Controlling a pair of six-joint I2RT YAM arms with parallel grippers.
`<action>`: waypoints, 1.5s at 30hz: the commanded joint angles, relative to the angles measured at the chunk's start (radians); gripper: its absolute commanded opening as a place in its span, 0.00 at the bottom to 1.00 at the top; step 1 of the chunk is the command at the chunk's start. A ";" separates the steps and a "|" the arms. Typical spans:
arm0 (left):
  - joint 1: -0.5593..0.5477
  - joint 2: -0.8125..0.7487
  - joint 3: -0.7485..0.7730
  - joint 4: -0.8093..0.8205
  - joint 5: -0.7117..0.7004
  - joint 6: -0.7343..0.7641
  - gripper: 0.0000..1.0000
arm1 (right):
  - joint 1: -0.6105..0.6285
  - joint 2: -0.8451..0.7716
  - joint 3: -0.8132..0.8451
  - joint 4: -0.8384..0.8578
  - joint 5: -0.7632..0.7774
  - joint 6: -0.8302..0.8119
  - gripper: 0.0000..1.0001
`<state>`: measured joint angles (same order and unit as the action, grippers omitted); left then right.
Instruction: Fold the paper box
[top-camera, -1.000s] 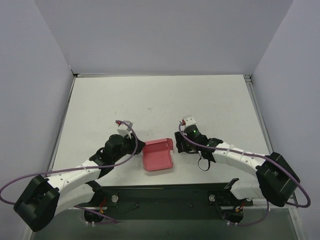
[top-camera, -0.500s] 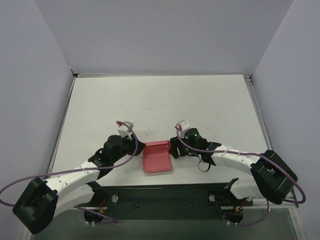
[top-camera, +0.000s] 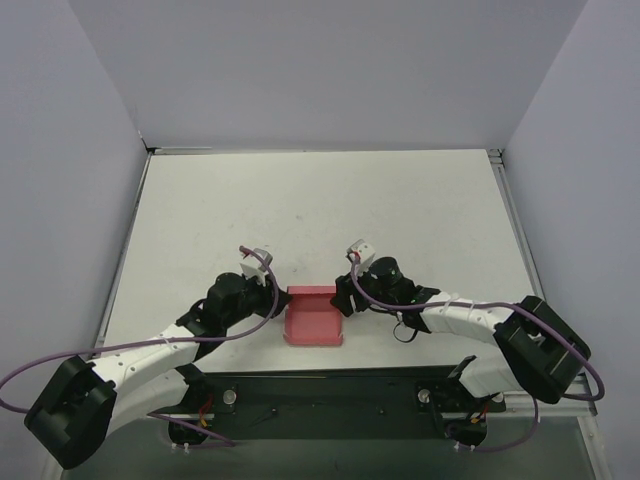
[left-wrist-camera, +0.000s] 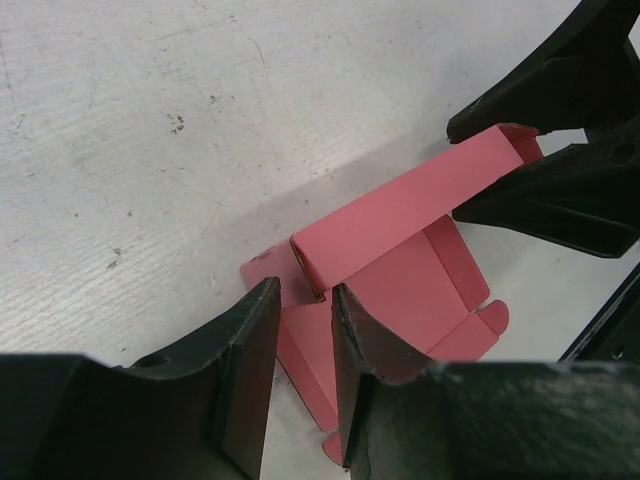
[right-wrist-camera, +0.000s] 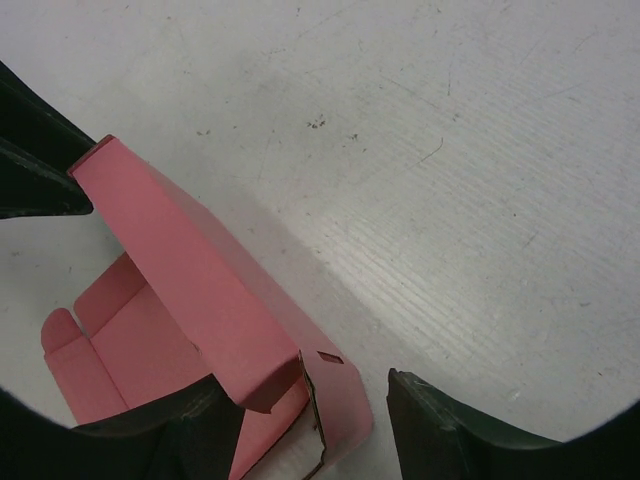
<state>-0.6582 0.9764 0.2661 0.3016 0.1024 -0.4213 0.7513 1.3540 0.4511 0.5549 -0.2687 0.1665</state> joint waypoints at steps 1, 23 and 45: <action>0.005 -0.008 0.016 -0.016 -0.049 0.006 0.36 | -0.004 -0.079 -0.009 -0.027 0.034 0.007 0.63; 0.025 -0.067 0.047 -0.087 -0.056 0.010 0.38 | -0.007 -0.254 0.040 -0.415 0.327 0.062 0.65; 0.014 0.071 -0.083 0.126 -0.046 -0.028 0.64 | 0.085 -0.131 -0.049 -0.124 0.276 -0.071 0.64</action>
<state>-0.6395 1.0039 0.1883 0.3069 0.0540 -0.4686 0.8154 1.2236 0.4290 0.3336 0.0116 0.1478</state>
